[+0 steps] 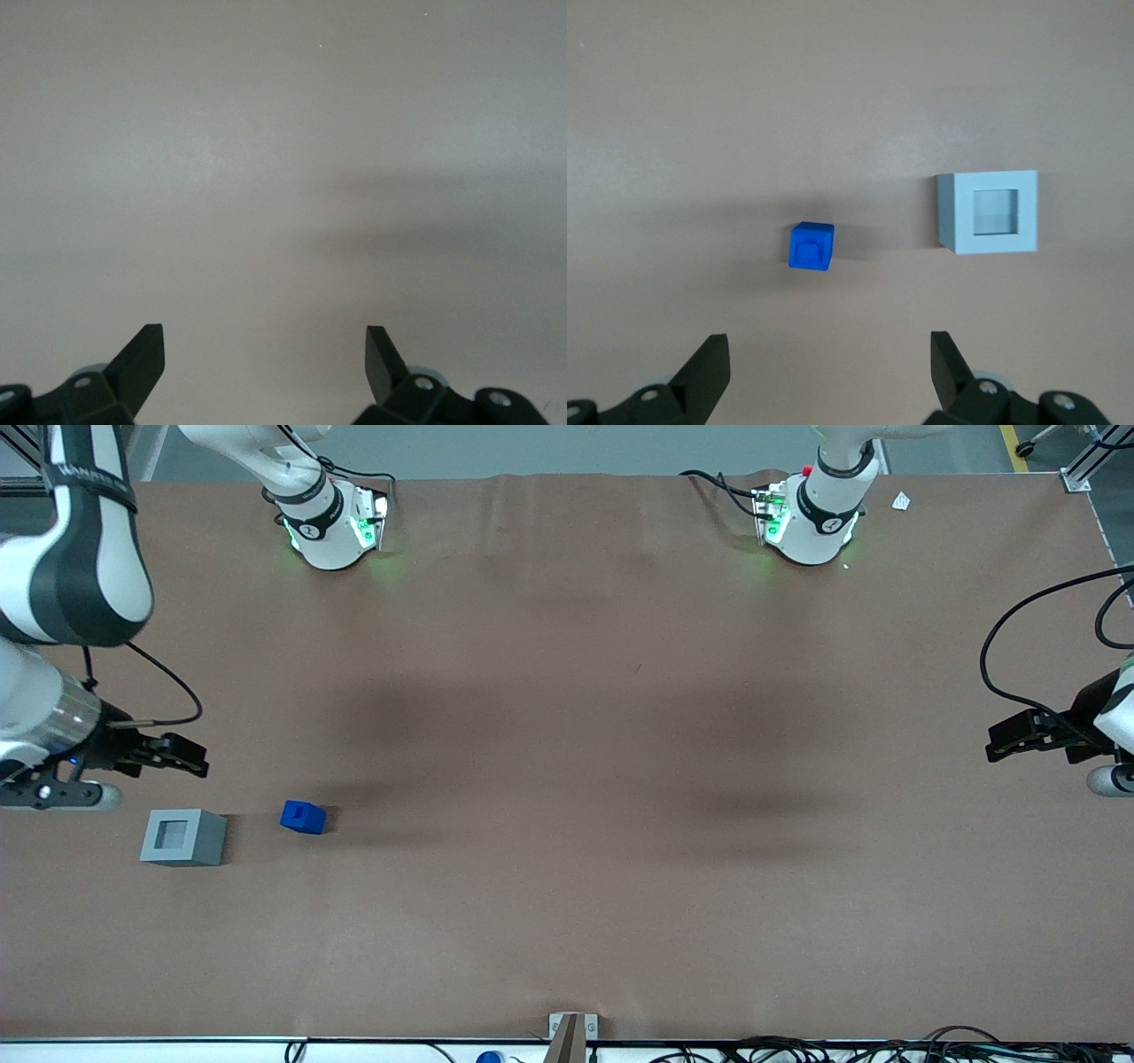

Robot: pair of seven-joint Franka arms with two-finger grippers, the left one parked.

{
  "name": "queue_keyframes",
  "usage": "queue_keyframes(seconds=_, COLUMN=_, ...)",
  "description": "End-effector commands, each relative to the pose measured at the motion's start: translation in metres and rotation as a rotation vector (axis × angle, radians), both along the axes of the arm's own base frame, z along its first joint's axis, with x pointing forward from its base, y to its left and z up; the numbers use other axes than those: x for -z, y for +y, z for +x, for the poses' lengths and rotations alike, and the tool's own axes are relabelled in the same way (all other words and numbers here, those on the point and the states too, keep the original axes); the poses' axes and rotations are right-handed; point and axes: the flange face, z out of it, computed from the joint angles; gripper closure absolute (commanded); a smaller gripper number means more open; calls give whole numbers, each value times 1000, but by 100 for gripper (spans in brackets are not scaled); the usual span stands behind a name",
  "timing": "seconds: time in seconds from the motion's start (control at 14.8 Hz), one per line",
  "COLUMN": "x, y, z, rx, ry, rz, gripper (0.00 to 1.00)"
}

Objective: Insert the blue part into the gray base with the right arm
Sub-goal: 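Move the open right gripper down over the blue block, then close the right gripper on the blue block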

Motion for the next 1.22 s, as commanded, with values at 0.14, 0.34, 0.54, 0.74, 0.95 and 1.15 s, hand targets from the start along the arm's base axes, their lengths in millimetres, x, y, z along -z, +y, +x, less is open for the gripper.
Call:
queue_keyframes(seconds=0.14, x=60, y=15, z=3, rx=57, ry=-41, rz=10, gripper=1)
queue_keyframes(seconds=0.34, x=94, y=36, z=10, rx=96, ry=-52, rz=9, gripper=1)
queue_keyframes(seconds=0.54, x=123, y=49, z=13, rx=112, ry=-31, rz=4, gripper=1)
queue_keyframes(seconds=0.74, x=148, y=49, z=15, rx=112, ry=-15, rz=-2, gripper=1)
queue_keyframes(seconds=0.95, x=173, y=49, z=7, rx=109, ry=-43, rz=-3, gripper=1)
queue_keyframes(seconds=1.15, x=191, y=49, z=4, rx=109, ry=-34, rz=-6, gripper=1)
